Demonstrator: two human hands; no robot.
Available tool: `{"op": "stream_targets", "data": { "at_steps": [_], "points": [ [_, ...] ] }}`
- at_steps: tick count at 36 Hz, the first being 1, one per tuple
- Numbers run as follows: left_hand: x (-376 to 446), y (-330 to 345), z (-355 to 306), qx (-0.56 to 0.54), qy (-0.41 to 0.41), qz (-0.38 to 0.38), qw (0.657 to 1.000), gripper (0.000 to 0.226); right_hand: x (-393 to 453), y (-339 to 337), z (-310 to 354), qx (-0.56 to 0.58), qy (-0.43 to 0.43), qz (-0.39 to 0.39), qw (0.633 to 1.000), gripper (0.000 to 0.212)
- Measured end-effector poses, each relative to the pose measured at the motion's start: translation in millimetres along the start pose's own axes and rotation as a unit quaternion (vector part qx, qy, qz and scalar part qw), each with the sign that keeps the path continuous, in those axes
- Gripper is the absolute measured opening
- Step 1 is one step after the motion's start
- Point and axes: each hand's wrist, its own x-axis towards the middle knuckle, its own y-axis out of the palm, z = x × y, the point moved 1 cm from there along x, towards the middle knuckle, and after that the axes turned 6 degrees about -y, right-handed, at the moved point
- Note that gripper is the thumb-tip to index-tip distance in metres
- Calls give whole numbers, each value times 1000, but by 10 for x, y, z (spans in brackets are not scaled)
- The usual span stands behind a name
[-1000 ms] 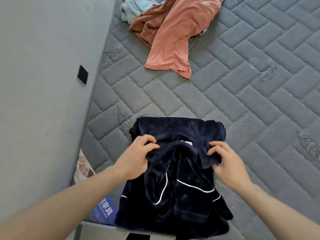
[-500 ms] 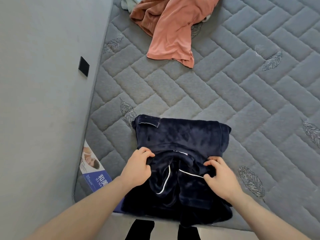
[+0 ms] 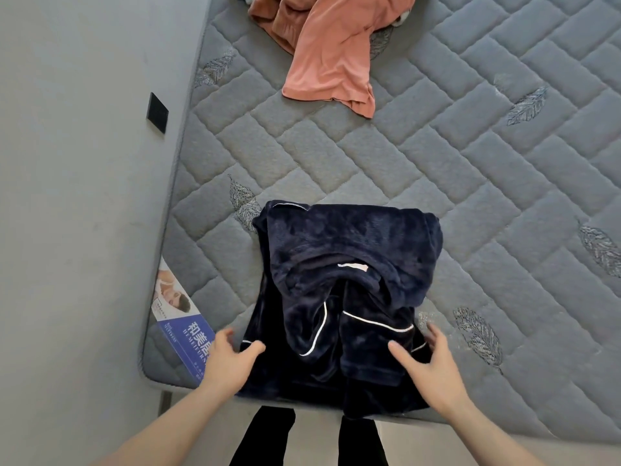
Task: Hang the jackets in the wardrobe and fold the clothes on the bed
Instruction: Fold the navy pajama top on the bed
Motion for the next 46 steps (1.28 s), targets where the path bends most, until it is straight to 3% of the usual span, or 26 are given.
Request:
{"op": "stream_targets", "data": {
  "at_steps": [5,7,9,13,15,18,22,24,26,28,30,32,35,37,39,40,42,43,46],
  "points": [
    [-71,64,369,-15,-82,119,989,74,-33,47,-150,-4,78,30,997,137],
    [-97,93,400,-38,-76,124,989,63,-29,45,-154,-1,120,38,992,121],
    [-133,114,349,-55,-56,130,988,46,-42,30,-138,-10,147,49,988,89],
    [-245,162,199,-92,-27,102,990,21,-25,4,-131,2,134,72,988,40],
    [-325,165,153,-111,-25,88,990,12,-57,-33,-110,26,128,76,988,28],
    [-472,111,130,-138,-18,89,986,6,-146,-85,-56,71,130,77,986,26],
    [-640,-1,71,-137,30,40,989,21,-247,-156,67,104,144,85,980,38],
    [-732,-82,-46,-127,65,20,990,41,-272,-214,174,118,151,67,979,58],
    [-800,-176,-204,-104,135,27,985,65,-305,-302,377,126,153,44,979,83],
    [-846,-253,-397,-52,224,46,972,68,-312,-409,614,132,137,48,981,93],
    [-857,-302,-623,-48,258,71,962,42,-252,-538,790,130,110,62,983,85],
    [-838,-329,-873,-84,232,96,964,24,-153,-676,940,103,93,87,987,69],
    [-748,-371,-1274,-152,157,175,960,29,14,-831,1151,61,93,142,984,48],
    [-675,-445,-1504,-195,115,266,937,27,124,-891,1269,39,97,173,979,41],
    [-604,-513,-1692,-206,111,346,908,53,235,-921,1359,31,109,197,974,36],
    [-567,-530,-1766,-167,142,348,911,64,281,-927,1394,33,120,206,971,36],
    [-511,-546,-1907,0,272,257,927,71,368,-945,1434,46,140,215,966,34],
    [-480,-543,-1975,100,343,188,915,66,408,-960,1444,61,150,214,963,32],
    [-386,-560,-2175,334,477,-27,812,27,484,-1030,1481,110,175,207,956,23]
  ]
}}
